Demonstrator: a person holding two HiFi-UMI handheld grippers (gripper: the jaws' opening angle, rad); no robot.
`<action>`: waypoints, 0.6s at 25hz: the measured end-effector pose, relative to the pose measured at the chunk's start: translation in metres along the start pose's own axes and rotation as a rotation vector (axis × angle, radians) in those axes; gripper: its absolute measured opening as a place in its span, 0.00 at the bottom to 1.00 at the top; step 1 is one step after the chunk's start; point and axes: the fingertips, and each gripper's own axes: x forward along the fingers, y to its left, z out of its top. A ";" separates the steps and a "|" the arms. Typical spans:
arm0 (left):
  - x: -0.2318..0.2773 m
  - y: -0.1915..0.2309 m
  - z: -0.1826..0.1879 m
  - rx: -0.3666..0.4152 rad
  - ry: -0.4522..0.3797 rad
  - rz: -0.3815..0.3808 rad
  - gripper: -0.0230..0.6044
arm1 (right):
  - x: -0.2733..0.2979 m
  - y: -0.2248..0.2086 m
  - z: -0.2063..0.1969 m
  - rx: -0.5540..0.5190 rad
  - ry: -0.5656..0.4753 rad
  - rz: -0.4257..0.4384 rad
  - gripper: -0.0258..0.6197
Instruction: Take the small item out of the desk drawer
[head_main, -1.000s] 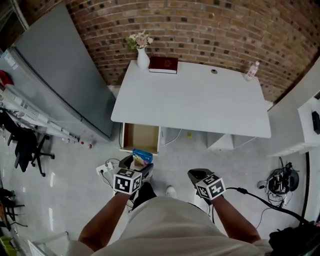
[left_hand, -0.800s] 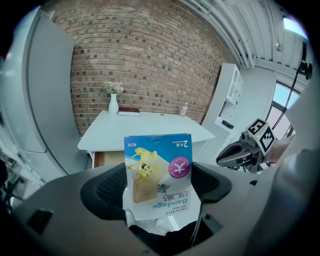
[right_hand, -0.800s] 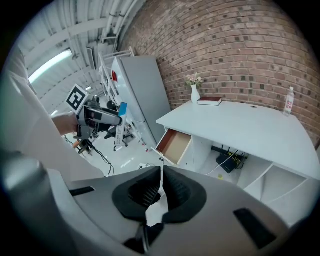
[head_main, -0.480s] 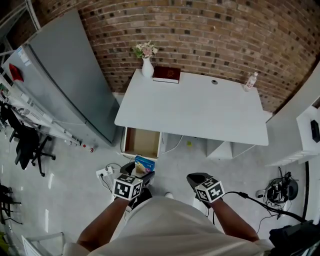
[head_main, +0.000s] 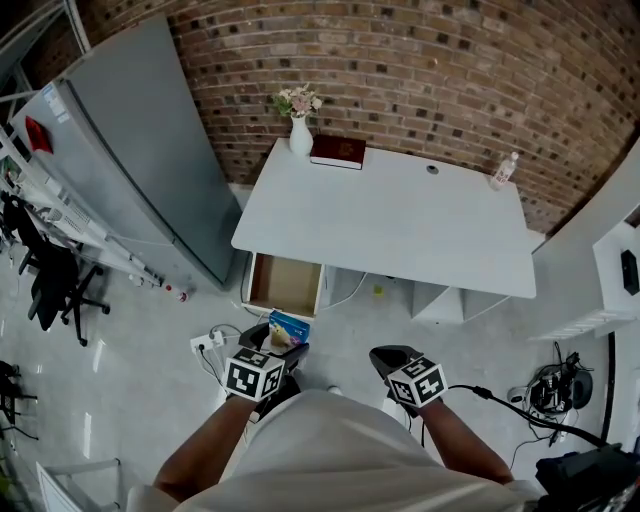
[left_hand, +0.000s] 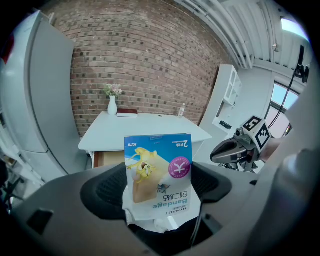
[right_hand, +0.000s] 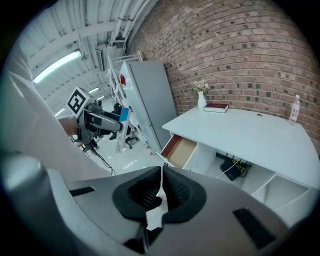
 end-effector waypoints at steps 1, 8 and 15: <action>0.001 0.000 0.000 -0.004 -0.003 0.000 0.66 | 0.000 0.000 0.001 -0.003 -0.003 0.003 0.10; 0.003 0.002 -0.005 -0.018 -0.014 0.003 0.66 | 0.001 0.002 -0.004 0.003 -0.010 0.011 0.10; 0.004 0.001 -0.015 -0.038 -0.005 0.006 0.66 | 0.002 0.007 -0.011 0.000 -0.004 0.021 0.09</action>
